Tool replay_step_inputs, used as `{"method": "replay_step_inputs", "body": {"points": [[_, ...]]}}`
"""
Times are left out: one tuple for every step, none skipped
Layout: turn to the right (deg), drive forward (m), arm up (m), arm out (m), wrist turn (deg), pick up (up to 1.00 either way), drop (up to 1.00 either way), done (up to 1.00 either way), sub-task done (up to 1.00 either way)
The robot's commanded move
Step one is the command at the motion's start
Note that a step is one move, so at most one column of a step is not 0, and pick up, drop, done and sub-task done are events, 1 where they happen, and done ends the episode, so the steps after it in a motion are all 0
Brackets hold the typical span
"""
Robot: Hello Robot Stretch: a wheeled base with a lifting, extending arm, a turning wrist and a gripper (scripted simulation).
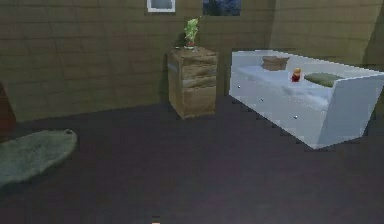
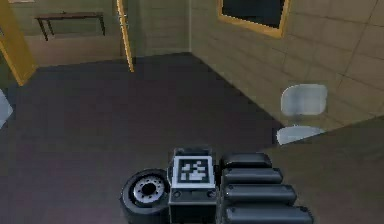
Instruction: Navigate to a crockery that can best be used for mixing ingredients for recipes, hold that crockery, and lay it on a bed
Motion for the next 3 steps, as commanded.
{"method": "replay_step_inputs", "body": {"points": [[0.0,0.45,0.00,0.00,0.0,0.00,0.00,0.00,0.00],[-3.0,0.00,0.00,0.00,0.0,0.00,0.00,0.00,0.00],[-45.0,0.00,0.00,0.00,0.0,0.00,0.00,0.00,0.00]]}}
